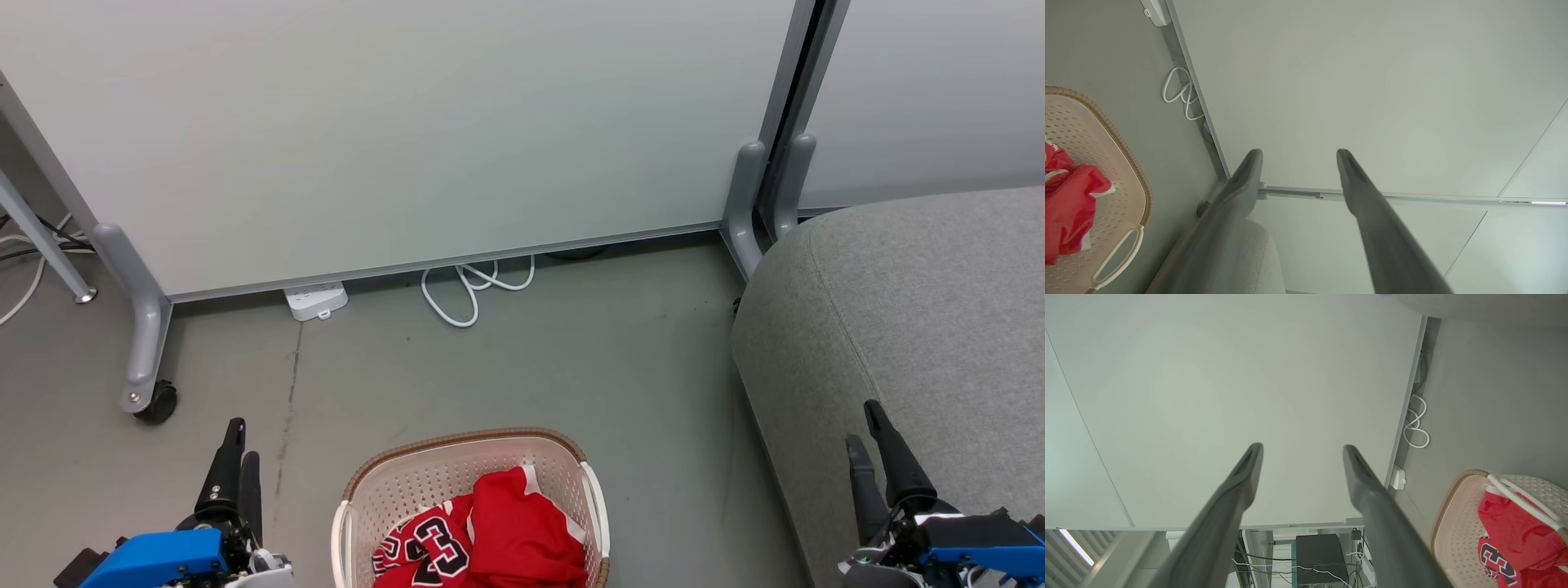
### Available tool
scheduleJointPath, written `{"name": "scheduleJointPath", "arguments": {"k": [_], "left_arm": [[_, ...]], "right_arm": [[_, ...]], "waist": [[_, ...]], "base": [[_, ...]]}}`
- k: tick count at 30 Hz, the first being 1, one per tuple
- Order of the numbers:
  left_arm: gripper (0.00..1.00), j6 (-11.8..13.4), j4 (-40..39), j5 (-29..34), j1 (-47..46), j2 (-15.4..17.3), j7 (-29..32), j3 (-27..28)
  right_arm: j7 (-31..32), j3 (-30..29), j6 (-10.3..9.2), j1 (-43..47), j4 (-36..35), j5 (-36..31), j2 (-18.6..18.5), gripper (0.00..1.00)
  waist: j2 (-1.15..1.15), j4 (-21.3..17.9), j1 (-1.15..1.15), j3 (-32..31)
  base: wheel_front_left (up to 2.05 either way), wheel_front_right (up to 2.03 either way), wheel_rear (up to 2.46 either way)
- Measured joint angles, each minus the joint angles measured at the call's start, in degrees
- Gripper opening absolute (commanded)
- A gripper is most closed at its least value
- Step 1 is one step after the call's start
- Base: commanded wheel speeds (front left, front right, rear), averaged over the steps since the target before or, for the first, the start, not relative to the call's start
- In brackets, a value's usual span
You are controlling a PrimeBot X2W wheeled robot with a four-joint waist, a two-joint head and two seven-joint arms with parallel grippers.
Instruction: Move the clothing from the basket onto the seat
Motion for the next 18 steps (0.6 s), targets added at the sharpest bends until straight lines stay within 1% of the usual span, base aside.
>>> {"name": "scheduleJointPath", "arguments": {"k": [4,8,18], "left_arm": [[1.00,0.0,-0.2,2.1,-0.1,0.0,-1.2,-0.3],[1.00,0.0,-0.6,5.8,-0.4,0.0,-2.3,-0.6],[1.00,0.4,-2.6,17.2,-1.4,0.1,-4.8,-1.6]], "right_arm": [[-1.2,0.1,0.00,0.0,0.0,-2.0,0.0,1.00],[-2.3,0.1,0.00,-0.1,-0.3,-4.9,0.0,1.00],[-4.8,0.7,0.00,-0.5,-2.6,-17.2,0.0,1.00]], "waist": [[0.00,0.0,0.00,0.1],[0.00,0.1,0.00,0.2],[0.00,0.1,0.01,0.5]], "base": [[0.00,0.00,0.00],[0.00,0.00,0.00],[0.00,0.00,0.00]]}}
